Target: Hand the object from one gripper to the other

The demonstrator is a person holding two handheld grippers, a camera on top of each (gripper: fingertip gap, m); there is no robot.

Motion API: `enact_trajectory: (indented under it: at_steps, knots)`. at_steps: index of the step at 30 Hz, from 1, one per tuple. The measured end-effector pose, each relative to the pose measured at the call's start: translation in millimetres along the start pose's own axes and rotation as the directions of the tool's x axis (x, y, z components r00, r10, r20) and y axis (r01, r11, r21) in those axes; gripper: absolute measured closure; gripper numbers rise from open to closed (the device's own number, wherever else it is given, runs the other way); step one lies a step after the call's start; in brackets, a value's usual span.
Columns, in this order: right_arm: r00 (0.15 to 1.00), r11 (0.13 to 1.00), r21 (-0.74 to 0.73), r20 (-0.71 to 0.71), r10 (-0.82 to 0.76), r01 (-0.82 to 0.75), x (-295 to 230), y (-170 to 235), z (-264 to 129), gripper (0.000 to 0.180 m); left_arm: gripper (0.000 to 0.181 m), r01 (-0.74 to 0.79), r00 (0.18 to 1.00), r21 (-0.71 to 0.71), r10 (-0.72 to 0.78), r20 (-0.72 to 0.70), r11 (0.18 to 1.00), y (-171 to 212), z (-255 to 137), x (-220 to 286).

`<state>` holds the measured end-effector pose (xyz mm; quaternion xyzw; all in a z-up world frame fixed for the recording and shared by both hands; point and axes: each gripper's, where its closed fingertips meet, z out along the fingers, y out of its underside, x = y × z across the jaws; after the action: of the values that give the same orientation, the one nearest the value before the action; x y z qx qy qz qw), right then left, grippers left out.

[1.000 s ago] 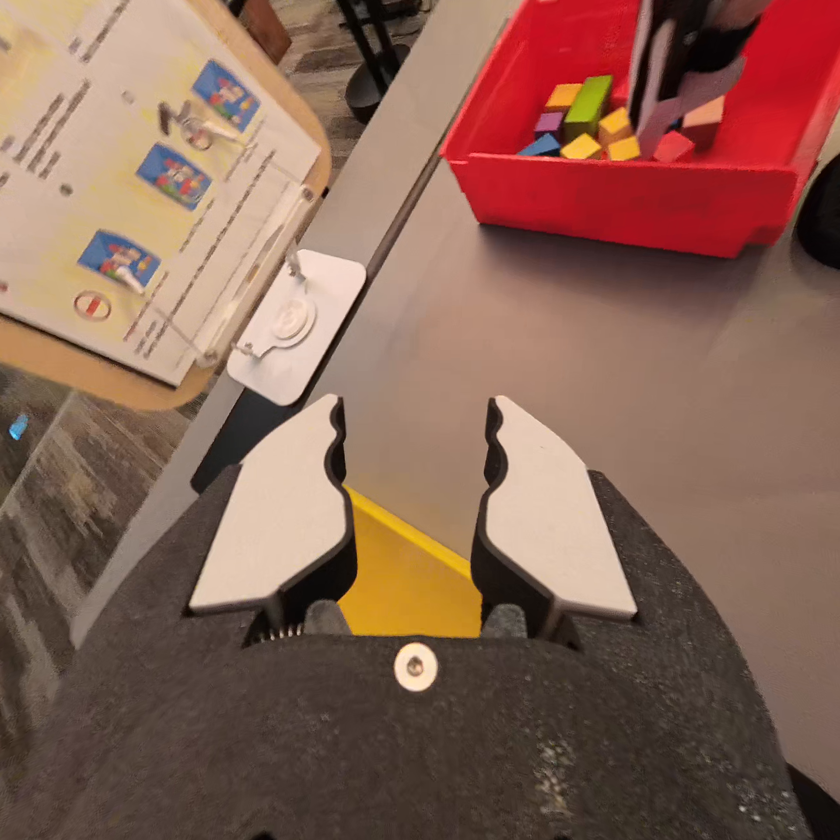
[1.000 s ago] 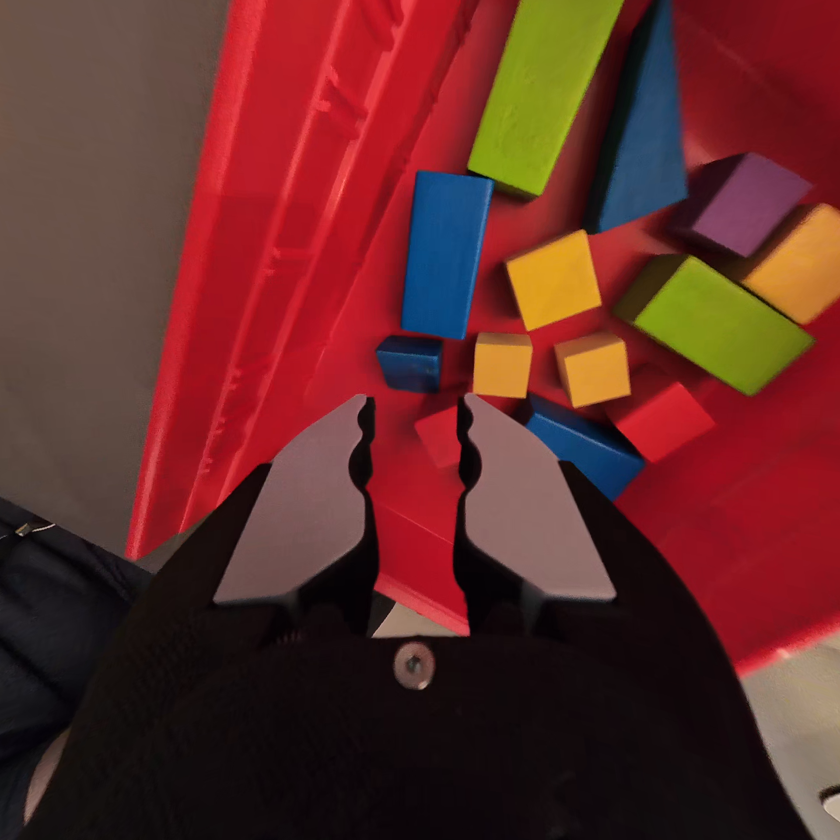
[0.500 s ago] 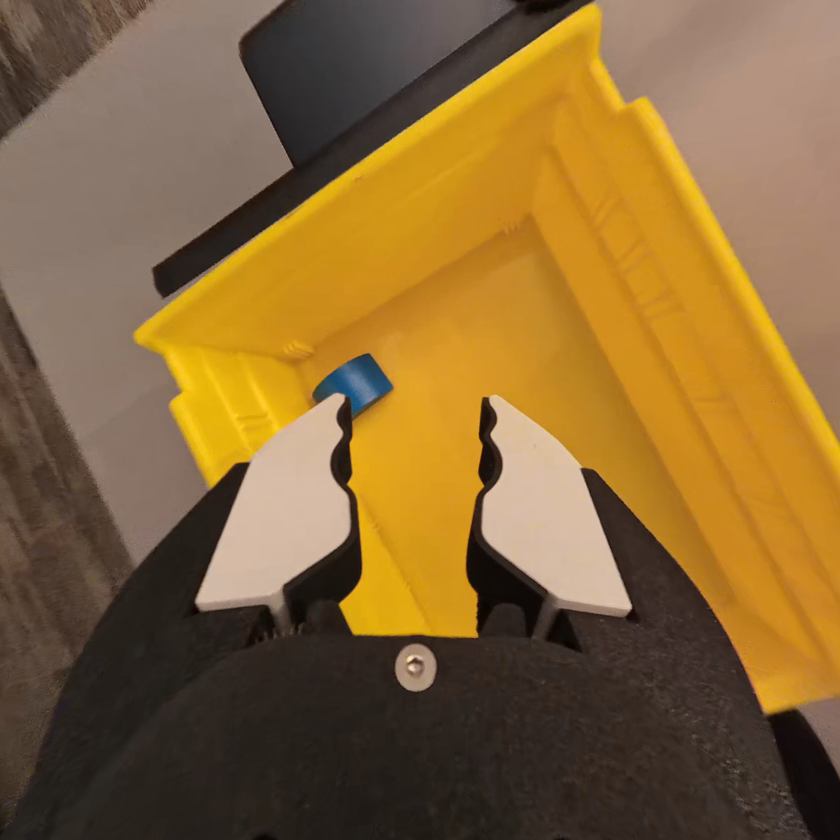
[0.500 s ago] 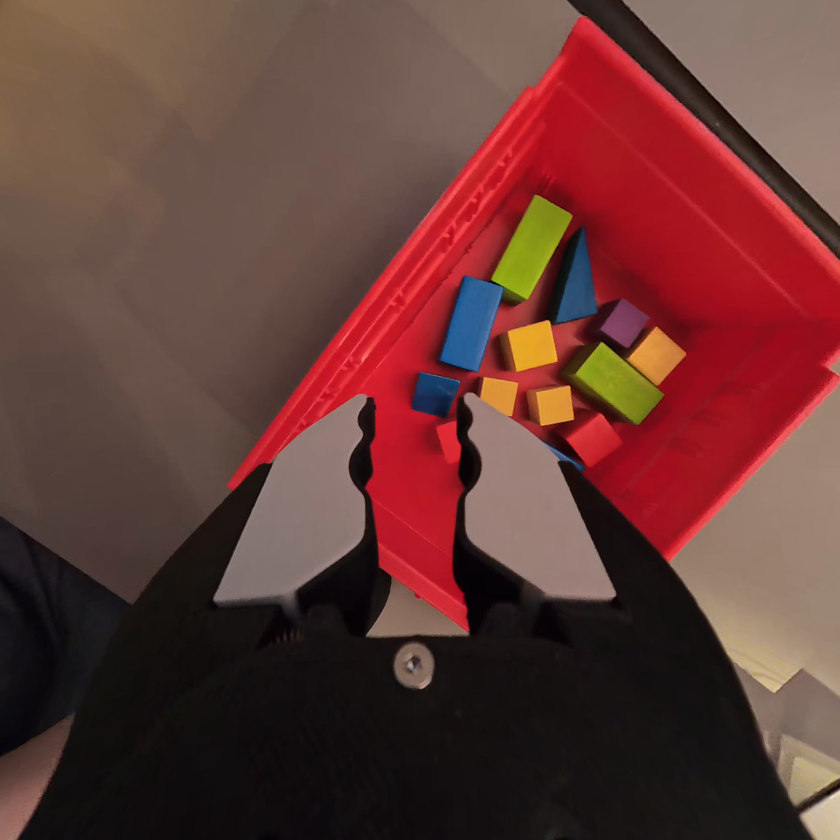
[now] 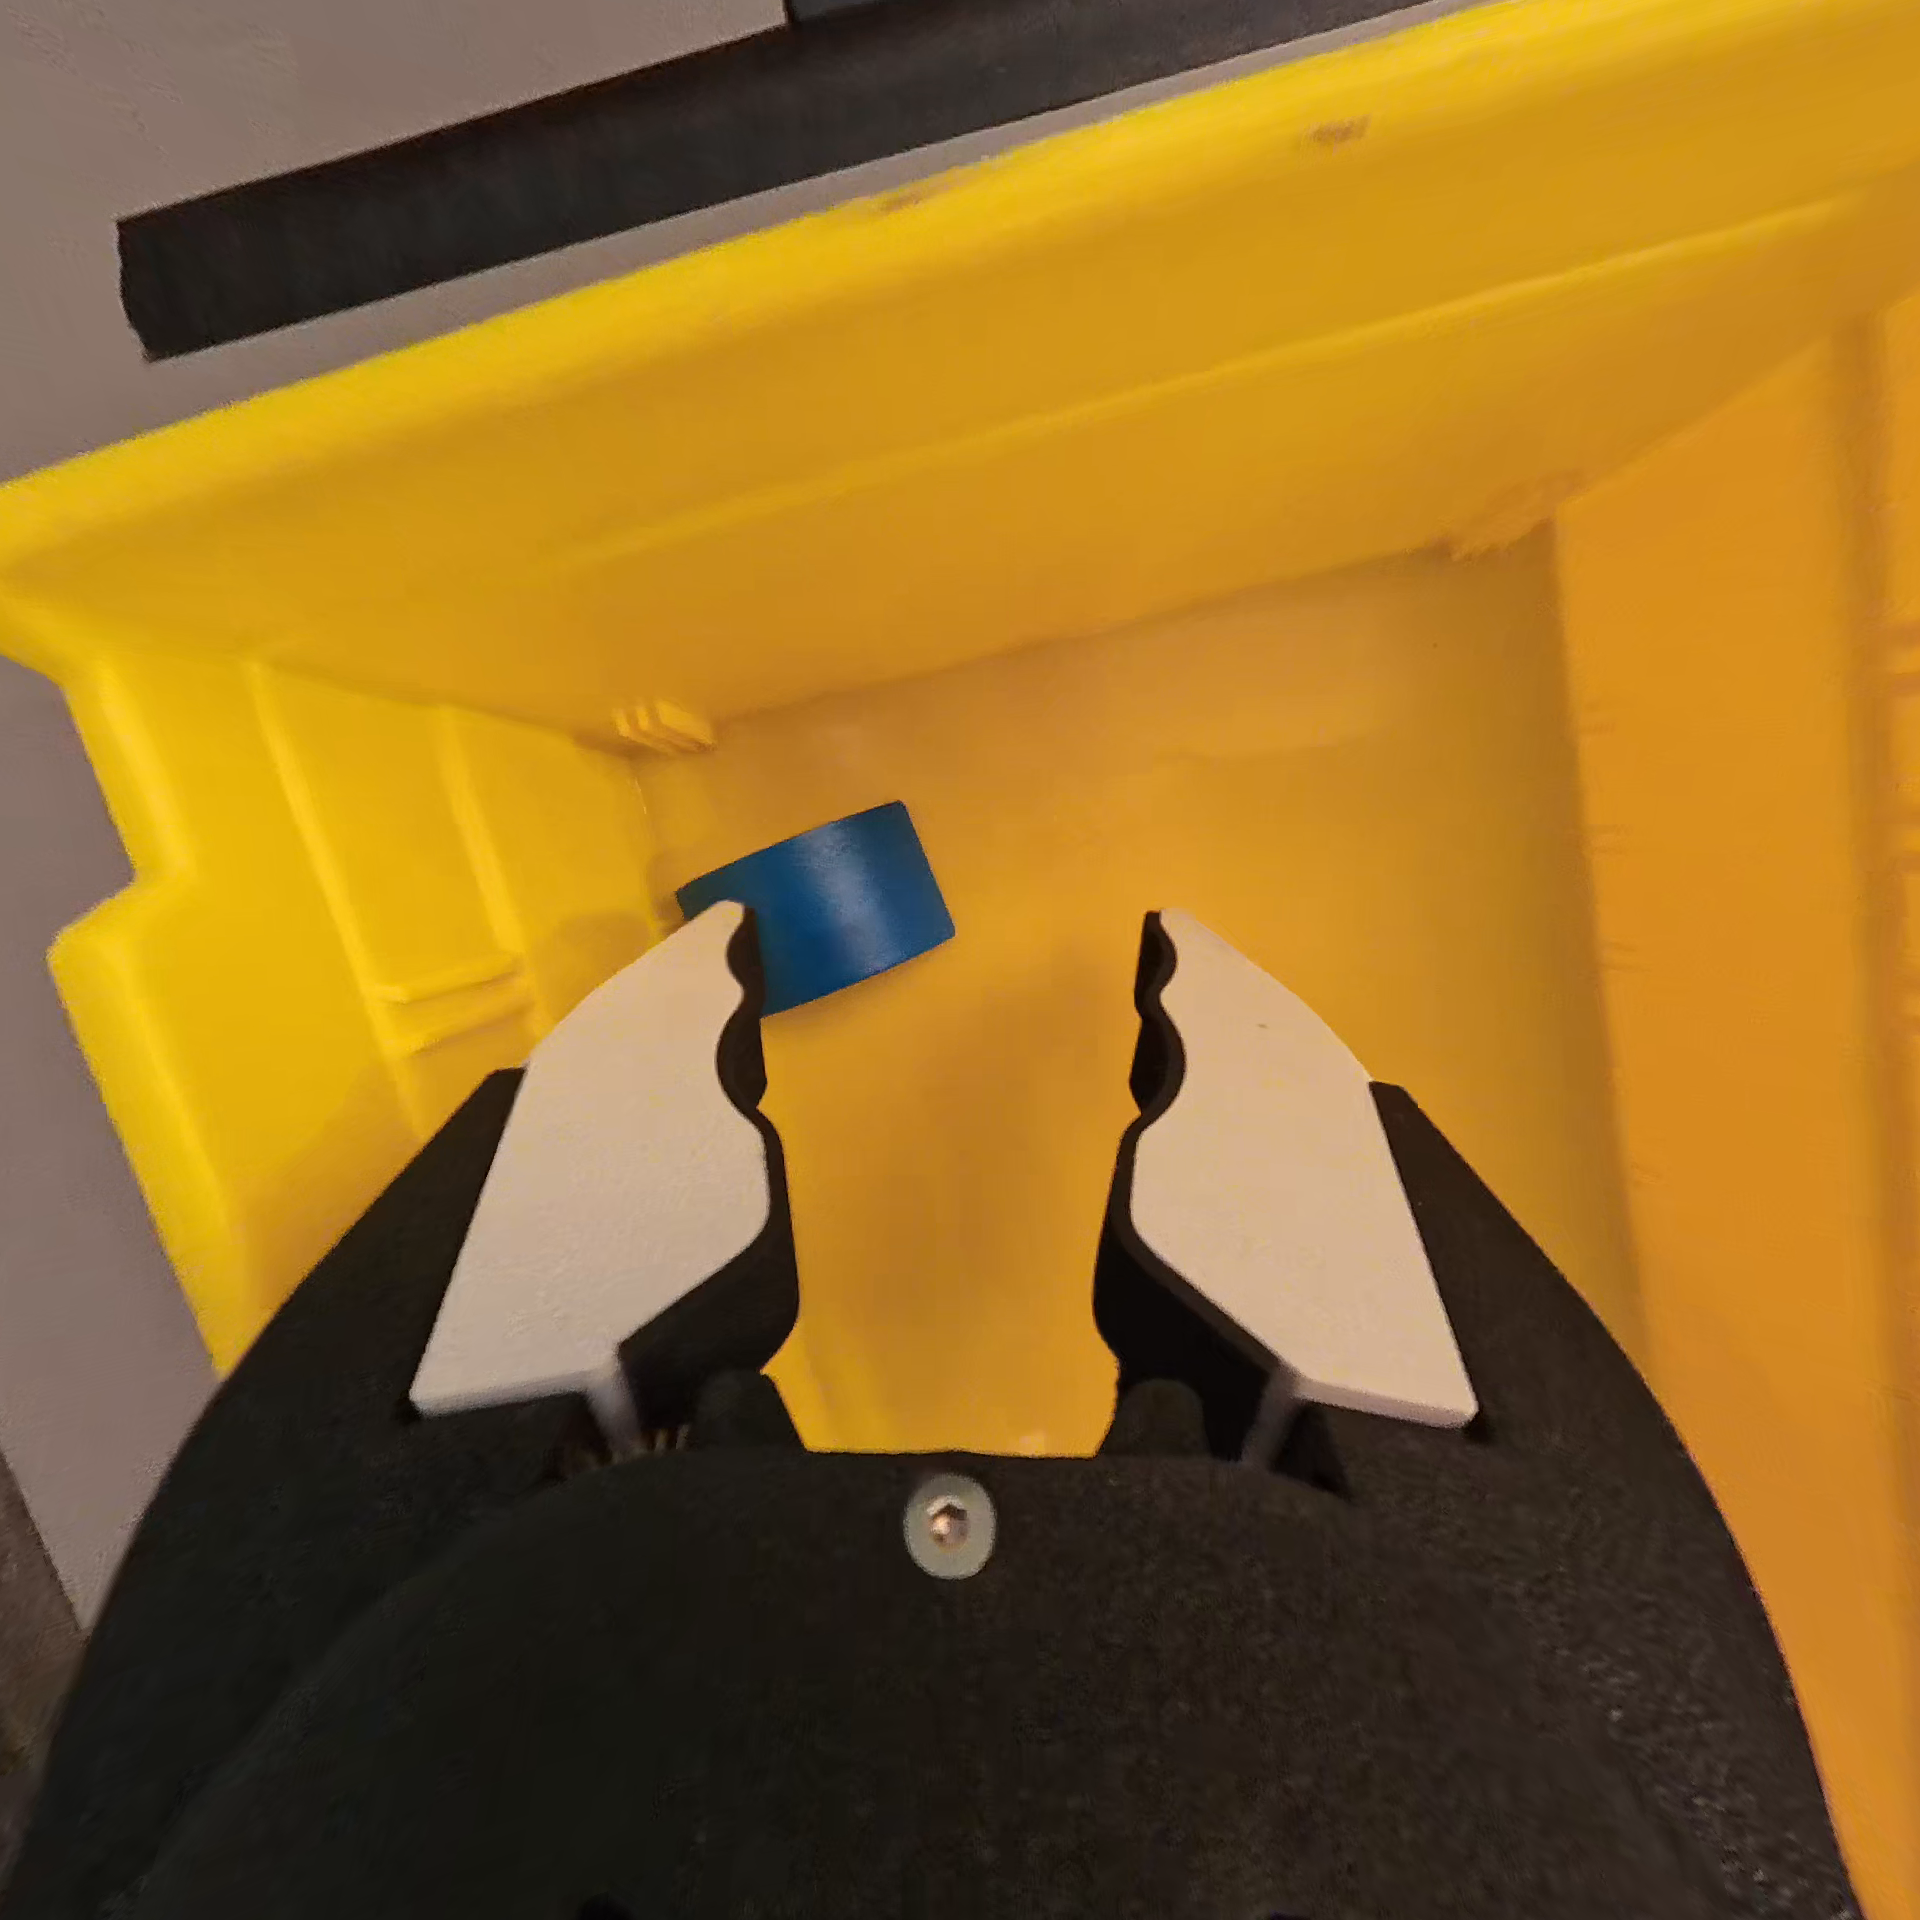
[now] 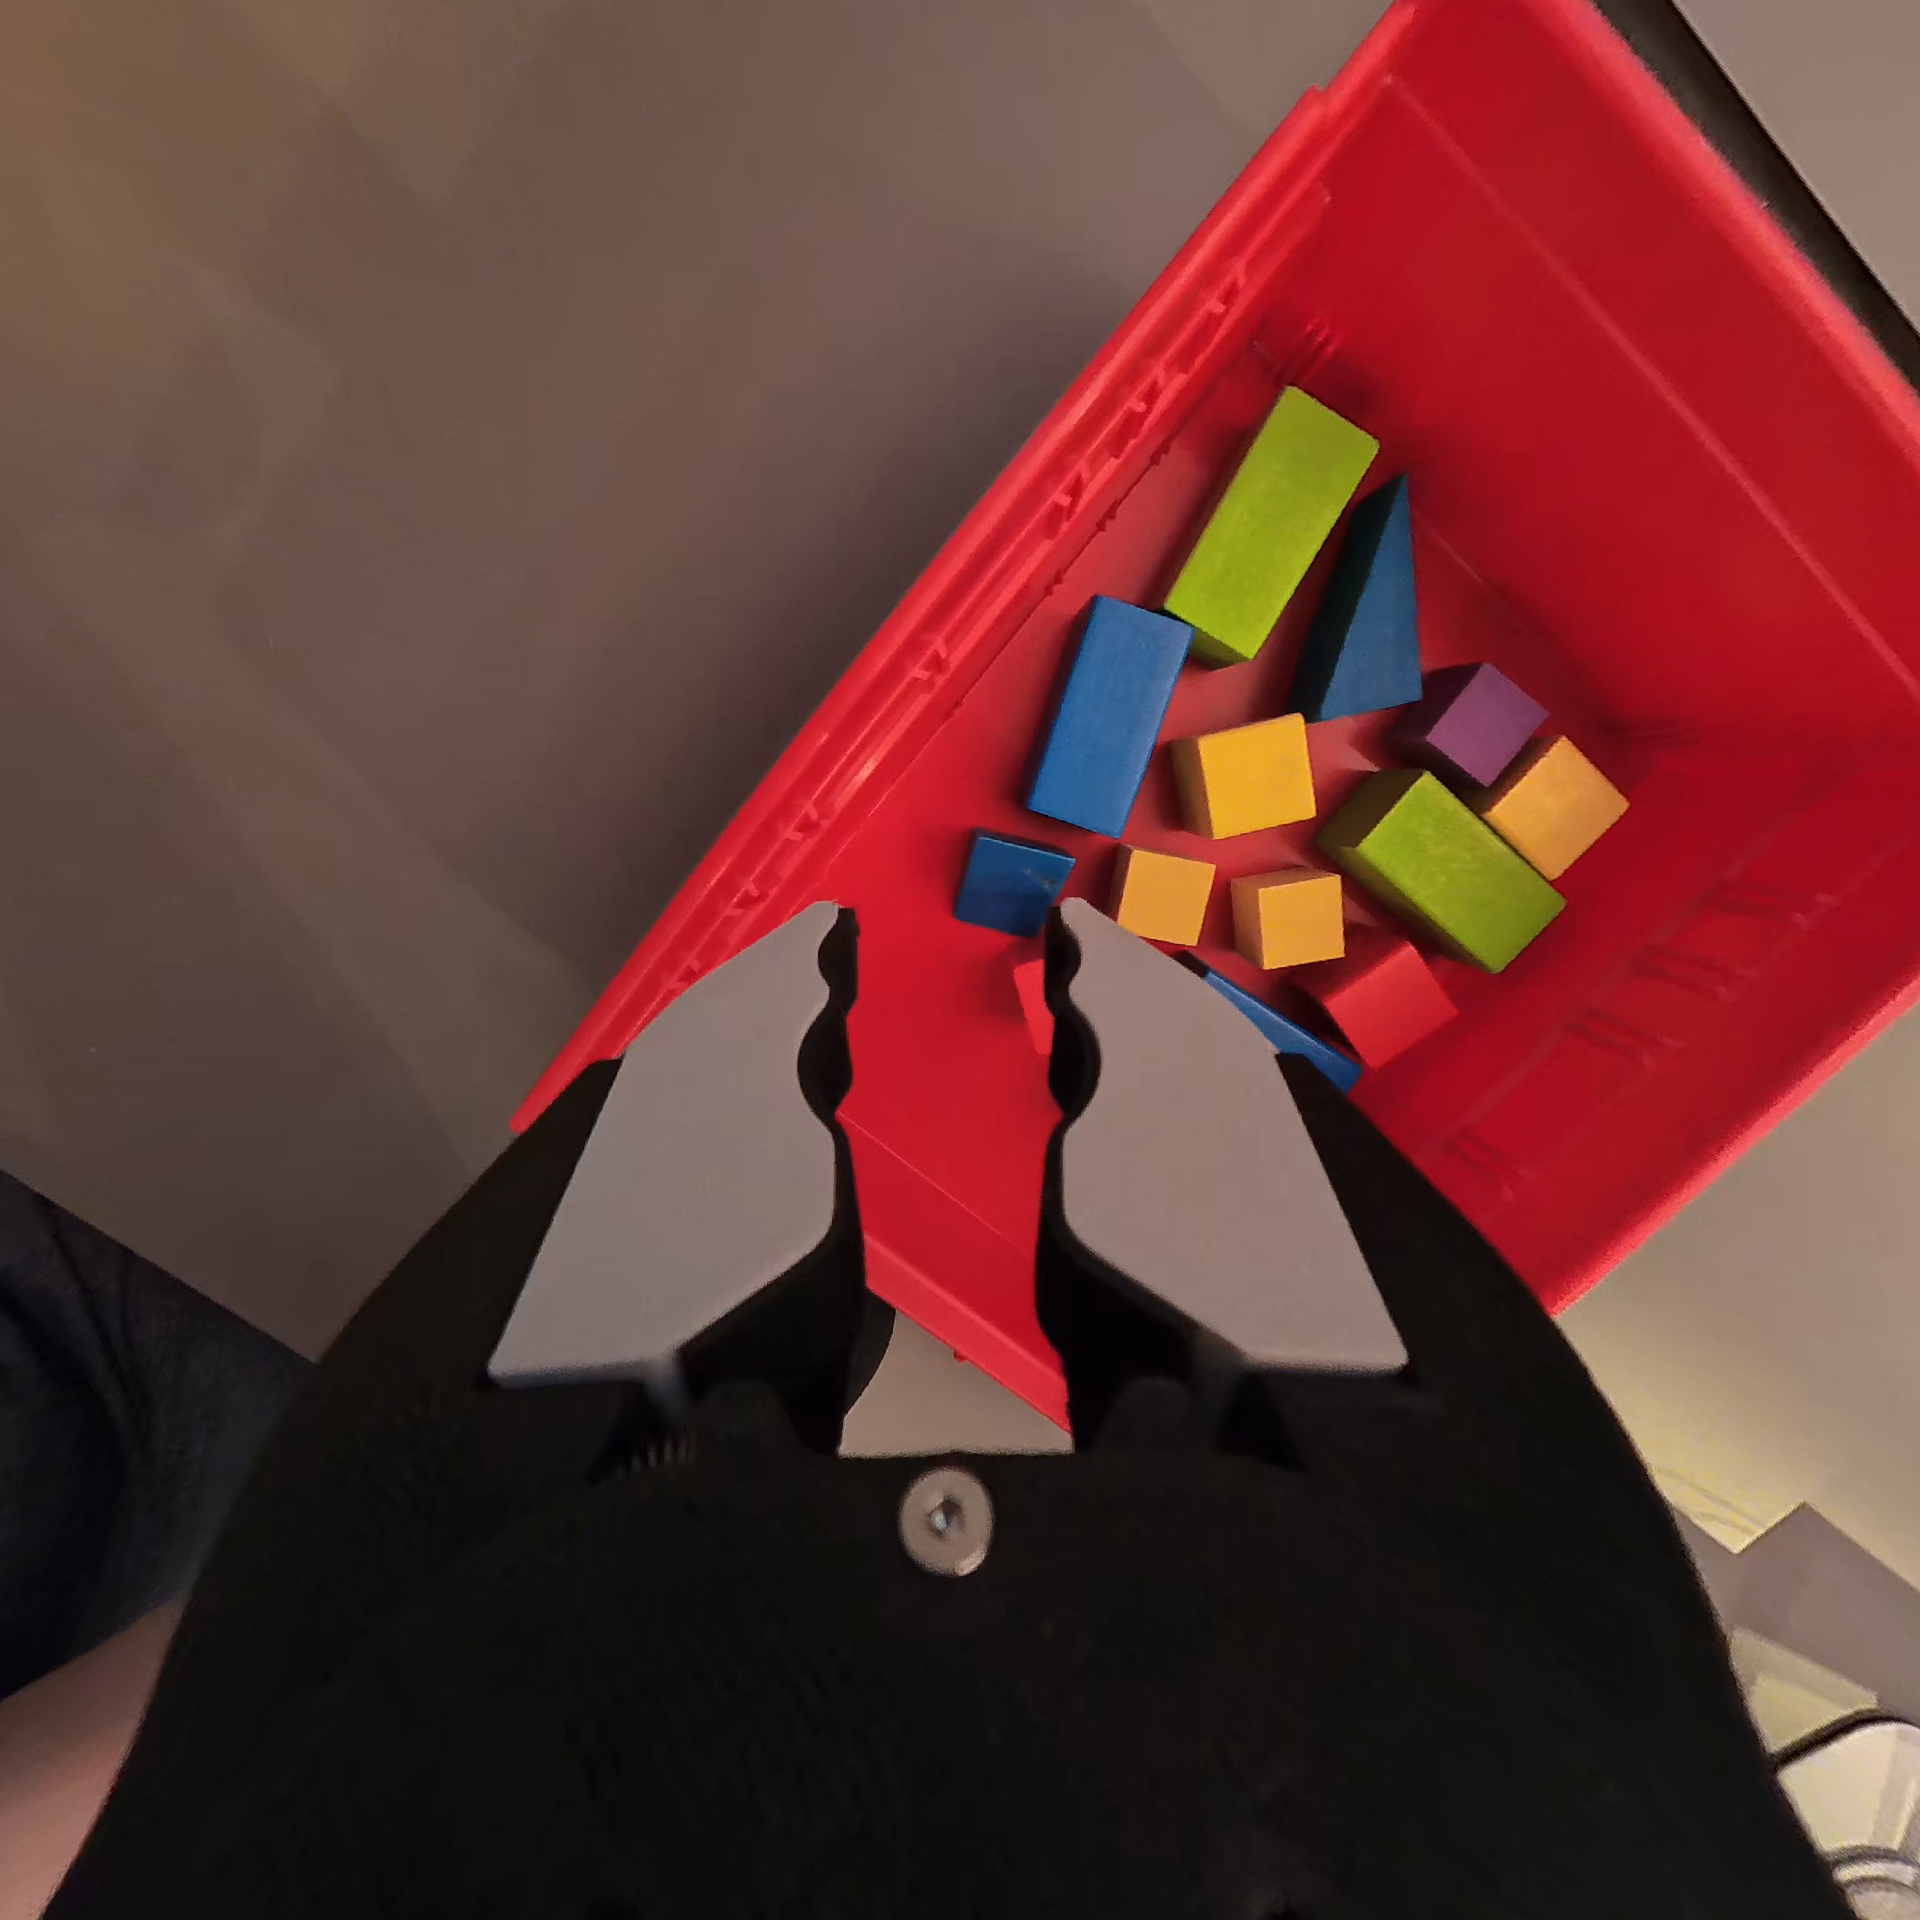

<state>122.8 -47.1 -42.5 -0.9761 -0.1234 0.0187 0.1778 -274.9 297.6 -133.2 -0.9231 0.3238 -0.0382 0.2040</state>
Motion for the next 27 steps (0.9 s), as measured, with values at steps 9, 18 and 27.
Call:
enact_trajectory:
  at_steps: [9,18,27]
  knots:
    - [1.000,0.999,-0.039,0.005,-0.027,0.027,-6,1,6,0.144,0.109,0.012,1.000,-0.035,-0.012,0.006,0.999,5,6,-1]
    - [0.999,0.997,-0.069,0.017,-0.036,0.037,-9,3,12,0.144,0.131,-0.053,0.987,-0.140,0.030,-0.158,0.989,29,-13,25]
    - [0.998,0.993,-0.100,0.029,-0.056,0.059,-13,3,18,0.144,0.120,-0.305,0.951,-0.027,0.302,-0.072,0.952,15,-11,14]
